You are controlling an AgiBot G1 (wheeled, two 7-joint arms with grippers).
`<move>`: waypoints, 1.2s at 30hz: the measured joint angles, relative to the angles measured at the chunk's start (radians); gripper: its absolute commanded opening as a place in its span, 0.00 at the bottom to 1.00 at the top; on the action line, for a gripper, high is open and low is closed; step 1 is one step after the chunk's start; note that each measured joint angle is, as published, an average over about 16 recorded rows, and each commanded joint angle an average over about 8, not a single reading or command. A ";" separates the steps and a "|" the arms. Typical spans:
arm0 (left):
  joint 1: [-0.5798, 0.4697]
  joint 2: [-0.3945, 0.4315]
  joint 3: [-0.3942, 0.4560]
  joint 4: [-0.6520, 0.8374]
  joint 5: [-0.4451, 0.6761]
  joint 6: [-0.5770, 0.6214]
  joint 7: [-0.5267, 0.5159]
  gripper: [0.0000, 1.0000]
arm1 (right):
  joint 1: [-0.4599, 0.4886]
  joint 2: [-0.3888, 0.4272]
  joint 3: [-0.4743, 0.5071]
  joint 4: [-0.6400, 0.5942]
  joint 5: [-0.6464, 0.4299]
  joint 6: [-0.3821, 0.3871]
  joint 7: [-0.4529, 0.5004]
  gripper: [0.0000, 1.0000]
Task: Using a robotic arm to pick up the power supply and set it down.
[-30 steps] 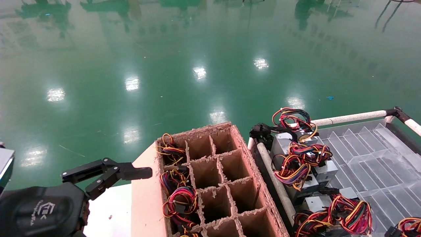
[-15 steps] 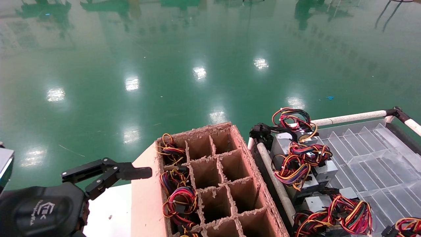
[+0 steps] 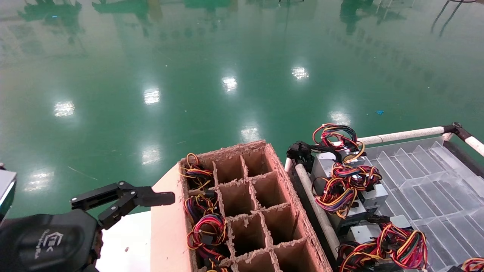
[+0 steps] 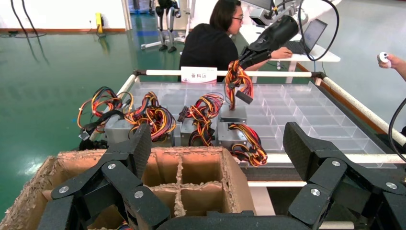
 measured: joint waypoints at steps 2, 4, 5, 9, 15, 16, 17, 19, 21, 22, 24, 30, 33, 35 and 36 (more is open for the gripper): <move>0.000 0.000 0.000 0.000 0.000 0.000 0.000 1.00 | -0.010 -0.006 -0.004 -0.012 0.013 0.000 -0.003 0.41; 0.000 0.000 0.000 0.000 0.000 0.000 0.000 1.00 | -0.019 -0.010 -0.007 -0.023 0.024 0.000 -0.006 0.66; 0.000 0.000 0.000 0.000 0.000 0.000 0.000 1.00 | -0.023 -0.012 -0.009 -0.028 0.029 0.000 -0.007 0.79; 0.000 0.000 0.000 0.000 0.000 0.000 0.000 1.00 | -0.033 -0.018 -0.012 -0.040 0.045 0.000 -0.011 1.00; 0.000 0.000 0.000 0.000 0.000 0.000 0.000 1.00 | -0.039 -0.021 -0.014 -0.045 0.054 0.000 -0.014 1.00; 0.000 0.000 0.000 0.000 0.000 0.000 0.000 1.00 | -0.040 -0.021 -0.014 -0.046 0.055 0.000 -0.014 1.00; 0.000 0.000 0.000 0.000 0.000 0.000 0.000 1.00 | -0.039 -0.021 -0.014 -0.046 0.054 0.000 -0.014 1.00; 0.000 0.000 0.000 0.000 0.000 0.000 0.000 1.00 | -0.039 -0.021 -0.013 -0.045 0.053 0.000 -0.014 1.00; 0.000 0.000 0.000 0.000 0.000 0.000 0.000 1.00 | -0.038 -0.021 -0.013 -0.044 0.052 0.000 -0.013 1.00; 0.000 0.000 0.000 0.000 0.000 0.000 0.000 1.00 | -0.037 -0.021 -0.013 -0.043 0.051 0.000 -0.013 1.00; 0.000 0.000 0.000 0.000 0.000 0.000 0.000 1.00 | -0.037 -0.020 -0.013 -0.043 0.050 0.000 -0.013 1.00; 0.000 0.000 0.000 0.000 0.000 0.000 0.000 1.00 | -0.035 -0.019 -0.012 -0.041 0.047 0.000 -0.012 1.00; 0.000 0.000 0.000 0.000 0.000 0.000 0.000 1.00 | -0.034 -0.019 -0.012 -0.039 0.046 0.002 -0.012 1.00; 0.000 0.000 0.000 0.000 0.000 0.000 0.000 1.00 | -0.032 -0.018 -0.010 -0.034 0.046 0.003 -0.011 1.00; 0.000 0.000 0.000 0.000 0.000 0.000 0.000 1.00 | -0.031 -0.017 -0.009 -0.030 0.046 0.004 -0.010 1.00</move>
